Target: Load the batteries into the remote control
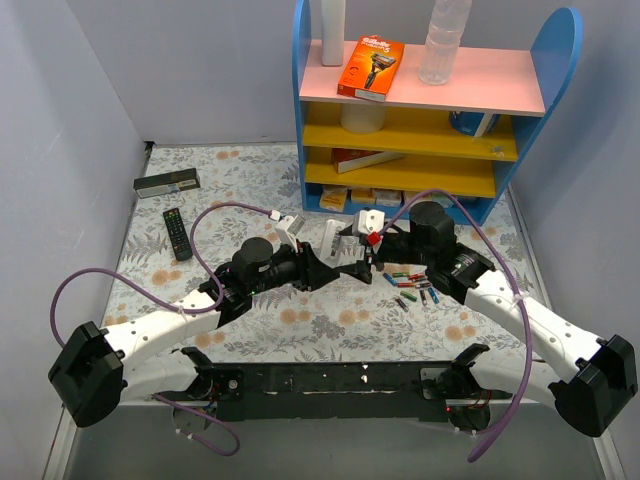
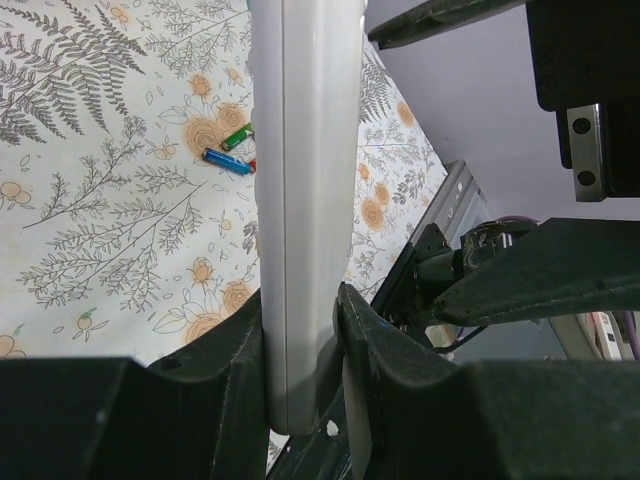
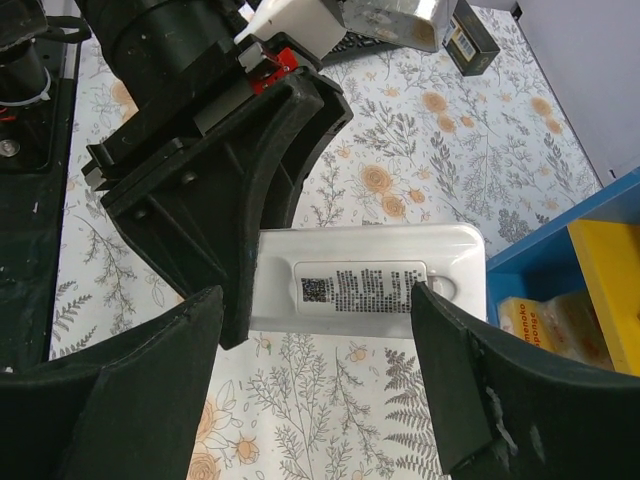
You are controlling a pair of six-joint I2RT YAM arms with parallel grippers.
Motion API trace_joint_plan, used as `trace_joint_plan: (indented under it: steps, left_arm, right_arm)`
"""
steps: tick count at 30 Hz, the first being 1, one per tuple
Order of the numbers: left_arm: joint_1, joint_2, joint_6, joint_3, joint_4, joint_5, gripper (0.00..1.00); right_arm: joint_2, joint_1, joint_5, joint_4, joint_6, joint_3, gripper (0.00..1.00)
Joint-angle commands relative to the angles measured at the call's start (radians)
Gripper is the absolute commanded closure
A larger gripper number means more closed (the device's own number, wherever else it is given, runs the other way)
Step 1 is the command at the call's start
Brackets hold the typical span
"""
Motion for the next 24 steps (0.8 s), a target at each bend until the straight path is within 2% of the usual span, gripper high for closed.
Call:
trace_joint_plan:
  steps: [1, 15, 24]
  left_arm:
    - [0.002, -0.037, 0.017, 0.0, 0.0, 0.018, 1.0]
    - [0.002, -0.035, 0.024, 0.009, 0.001, 0.025, 1.0]
    - [0.002, -0.04, 0.02, 0.009, 0.011, 0.021, 1.0]
  right_arm:
    - [0.005, 0.0, 0.007, 0.038, -0.015, 0.053, 0.18]
    - [0.028, 0.0, 0.056, 0.072, -0.023, 0.066, 0.18]
    - [0.055, 0.0, 0.019, 0.008, -0.037, 0.09, 0.21]
